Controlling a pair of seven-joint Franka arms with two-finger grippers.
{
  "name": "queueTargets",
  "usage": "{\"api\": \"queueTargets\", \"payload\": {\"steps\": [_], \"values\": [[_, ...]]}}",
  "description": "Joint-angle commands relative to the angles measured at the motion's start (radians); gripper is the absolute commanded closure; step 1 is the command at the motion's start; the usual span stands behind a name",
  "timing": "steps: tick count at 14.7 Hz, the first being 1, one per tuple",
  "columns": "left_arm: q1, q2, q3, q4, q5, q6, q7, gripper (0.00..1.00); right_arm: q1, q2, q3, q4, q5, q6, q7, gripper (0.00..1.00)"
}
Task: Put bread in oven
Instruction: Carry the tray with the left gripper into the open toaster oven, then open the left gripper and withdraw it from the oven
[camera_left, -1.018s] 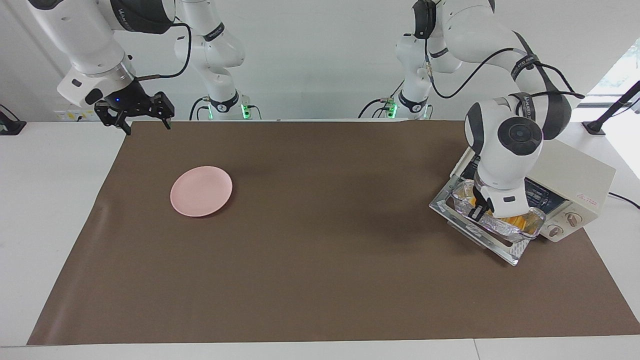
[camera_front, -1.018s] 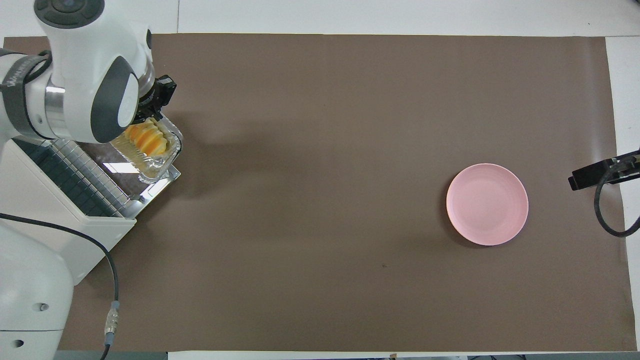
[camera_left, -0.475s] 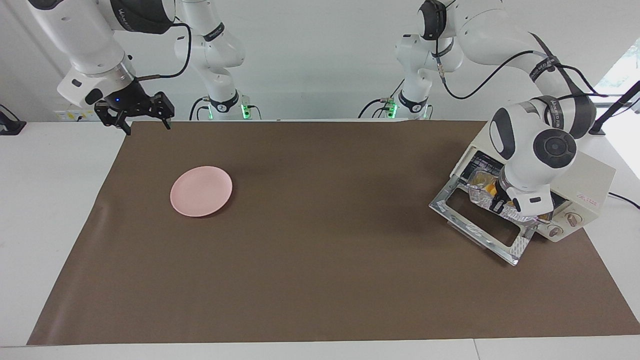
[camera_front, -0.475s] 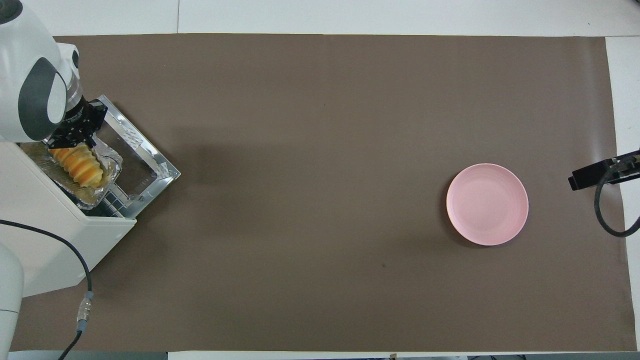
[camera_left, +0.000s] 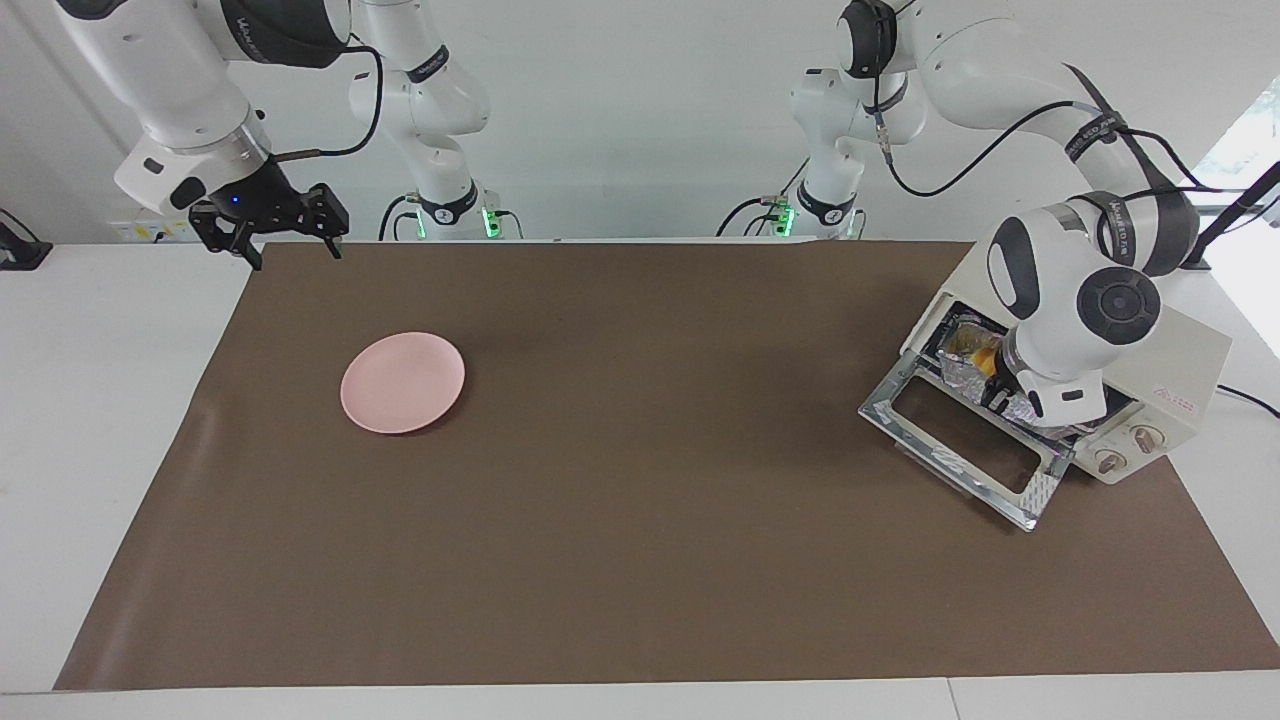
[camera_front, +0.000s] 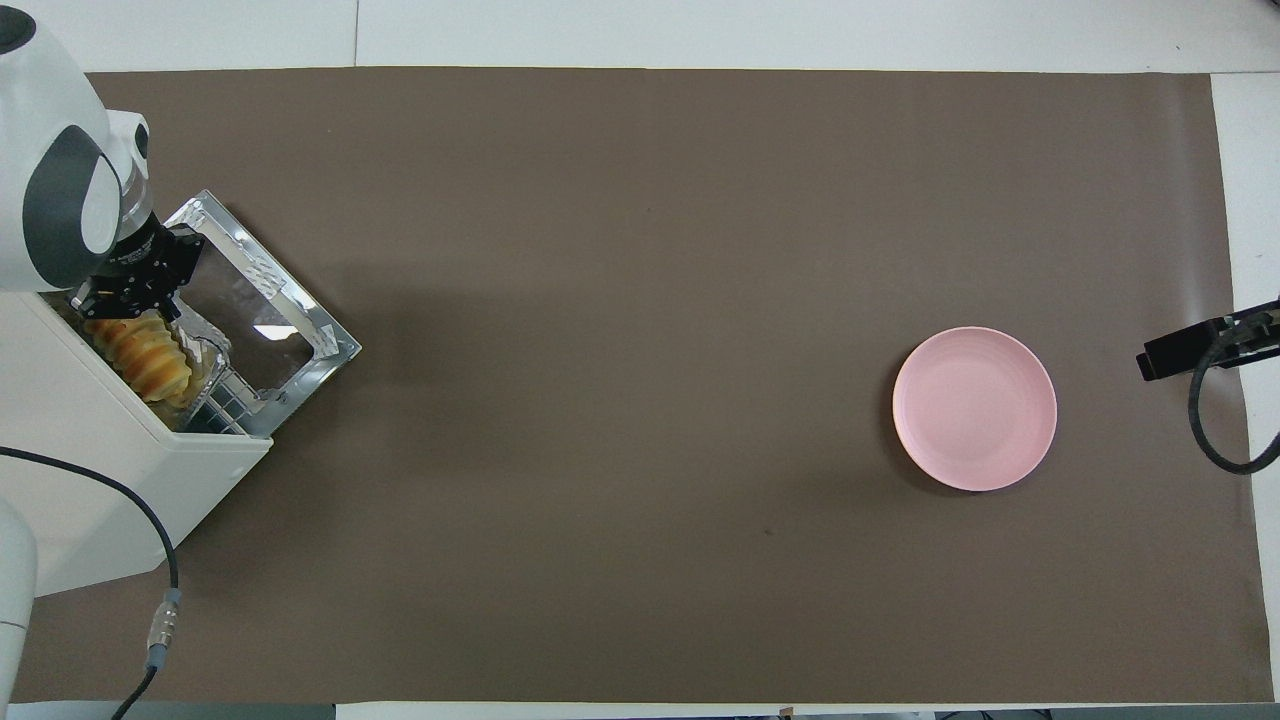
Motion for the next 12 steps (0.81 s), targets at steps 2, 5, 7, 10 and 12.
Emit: {"api": "queueTargets", "payload": {"steps": [2,5,7,10,12], "values": [[-0.019,-0.069,0.005,-0.113,0.025,0.042,0.034,1.0,-0.01,-0.009,0.008,-0.006,-0.014,-0.009,-0.02,0.0],[-0.024,-0.075,0.005,-0.127,0.027,0.058,0.043,1.0,-0.01,-0.009,0.008,-0.006,-0.014,-0.009,-0.02,0.0],[-0.015,-0.075,0.005,-0.127,0.027,0.072,0.057,0.58,-0.01,-0.008,0.008,-0.006,-0.014,-0.009,-0.02,0.0],[-0.009,-0.072,0.005,-0.121,0.027,0.104,0.066,0.0,-0.01,-0.009,0.008,-0.006,-0.014,-0.009,-0.02,0.0],[-0.009,-0.067,0.007,-0.106,0.027,0.125,0.115,0.0,-0.01,-0.009,0.008,-0.006,-0.014,-0.009,-0.02,0.0]]}}
